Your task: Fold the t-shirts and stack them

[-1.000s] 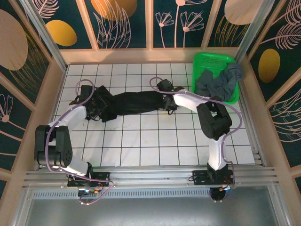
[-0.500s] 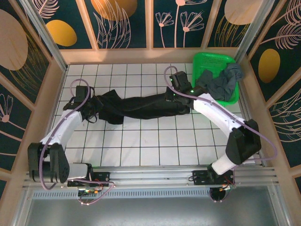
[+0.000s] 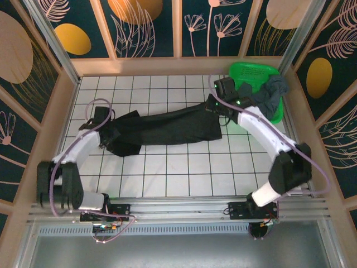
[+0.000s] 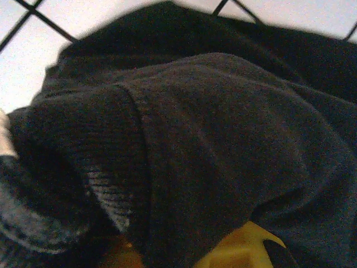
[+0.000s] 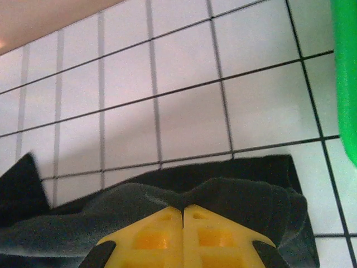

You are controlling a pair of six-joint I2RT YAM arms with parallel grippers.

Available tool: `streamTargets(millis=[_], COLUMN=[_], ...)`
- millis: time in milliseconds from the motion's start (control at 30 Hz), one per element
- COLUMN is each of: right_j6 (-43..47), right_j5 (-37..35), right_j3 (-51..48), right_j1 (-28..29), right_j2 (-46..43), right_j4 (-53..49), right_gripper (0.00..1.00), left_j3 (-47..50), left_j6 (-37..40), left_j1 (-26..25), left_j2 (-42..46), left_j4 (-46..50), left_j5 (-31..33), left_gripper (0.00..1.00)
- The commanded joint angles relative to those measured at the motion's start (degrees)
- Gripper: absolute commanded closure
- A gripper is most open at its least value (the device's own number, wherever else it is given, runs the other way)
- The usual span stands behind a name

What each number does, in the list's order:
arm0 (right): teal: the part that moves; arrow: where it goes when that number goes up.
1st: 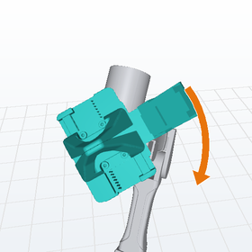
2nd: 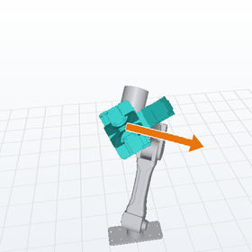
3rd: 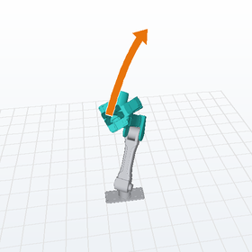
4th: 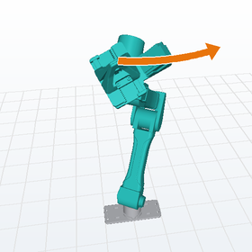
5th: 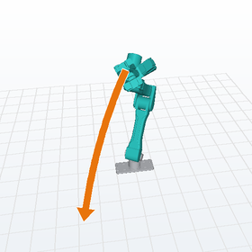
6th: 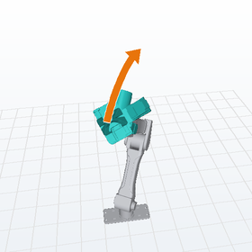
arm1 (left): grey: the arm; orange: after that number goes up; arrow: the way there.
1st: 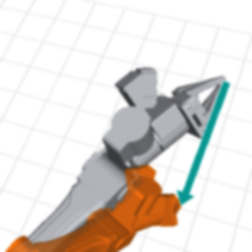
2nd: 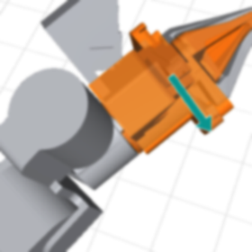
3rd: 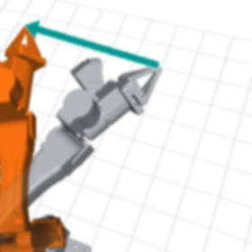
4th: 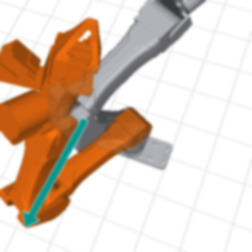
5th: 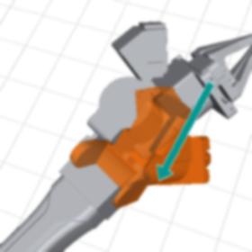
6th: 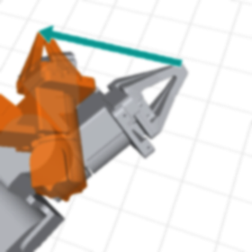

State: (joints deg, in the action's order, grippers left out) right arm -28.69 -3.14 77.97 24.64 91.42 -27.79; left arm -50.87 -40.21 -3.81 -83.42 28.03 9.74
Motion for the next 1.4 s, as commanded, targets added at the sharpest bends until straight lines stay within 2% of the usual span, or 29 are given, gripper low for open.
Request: streamTargets(millis=[0, 67, 133, 167, 200, 233, 267, 333, 400, 600, 700, 833, 1000, 1133, 1200, 1333, 1367], right_j6=[-4.26, -6.32, -7.77, -8.11, -7.85, -6.83, -5.76, -3.33, -1.62, -2.57, -3.10, -1.28, -0.71, -1.41, -1.84, -2.38, -2.66], right_j5=[-0.32, -0.49, 0.87, 1.85, 3.42, 3.48, 2.60, -0.15, -1.98, -2.33, -1.39, -2.07, -5.08, -5.13, -4.83, -2.71, -2.05], right_j3=[9.16, 13.58, 18.77, 22.53, 25.94, 29.53, 30.56, 28.80, 23.03, 1.35, -6.29, -10.21, -8.54, -9.63, -10.08, -11.00, -10.80], right_j1=[-3.54, -5.64, -7.82, -8.79, -9.36, -9.42, -9.06, -7.81, -6.15, -2.96, -2.84, -3.13, -3.91, -3.86, -3.58, -2.81, -2.59], right_j2=[10.07, 15.73, 21.09, 24.05, 26.43, 28.63, 28.92, 26.81, 22.46, 10.39, 7.54, 6.98, 11.77, 13.28, 13.77, 14.74, 15.42], right_j4=[3.71, 3.70, 1.89, -0.73, -3.17, -6.28, -7.49, -7.45, -5.93, -1.51, 0.37, 1.69, -1.72, -2.01, -2.23, -0.40, -0.13], right_gripper=[1.00, 1.00, 1.00, 1.00, 0.90, 0.73, 0.60, 0.44, 0.37, 0.36, 0.36, 0.33, 0.33, 0.33, 0.33, 0.38, 0.42], left_j3=[-8.87, -12.87, -16.29, -17.64, -18.19, -18.02, -17.26, -14.24, -10.04, 0.35, -0.28, -2.94, -4.56, -4.50, -4.54, -6.18, -6.47], left_j6=[5.29, 6.66, 7.20, 7.32, 7.29, 6.89, 6.47, 6.08, 5.93, 5.21, 5.31, 6.39, 7.53, 7.52, 7.34, 6.91, 6.90], left_j1=[0.03, 0.03, 0.03, 0.03, 0.03, 0.03, 0.04, 0.03, 0.03, 0.03, 0.03, 0.45, 1.62, 1.62, 1.62, 1.62, 1.62], left_j2=[-7.42, -11.34, -14.10, -14.40, -14.41, -14.23, -13.22, -10.16, -6.67, -1.46, -4.40, -9.44, -17.19, -20.54, -21.35, -21.76, -21.68], left_j4=[-2.08, -1.84, -0.84, -0.29, -0.03, 0.13, 0.22, 0.61, 0.20, -2.02, -1.77, -2.03, -3.32, -5.81, -6.94, -8.78, -8.63], left_j5=[4.24, 5.79, 6.66, 6.27, 5.57, 4.97, 4.73, 3.99, 1.90, -4.55, -3.18, -0.80, -0.51, -0.99, -1.67, -3.73, -3.99], left_gripper=[0.98, 0.98, 0.93, 0.84, 0.65, 0.41, 0.32, 0.28, 0.28, 0.28, 0.25, 0.21, 0.22, 0.31, 0.43, 0.86, 0.92])
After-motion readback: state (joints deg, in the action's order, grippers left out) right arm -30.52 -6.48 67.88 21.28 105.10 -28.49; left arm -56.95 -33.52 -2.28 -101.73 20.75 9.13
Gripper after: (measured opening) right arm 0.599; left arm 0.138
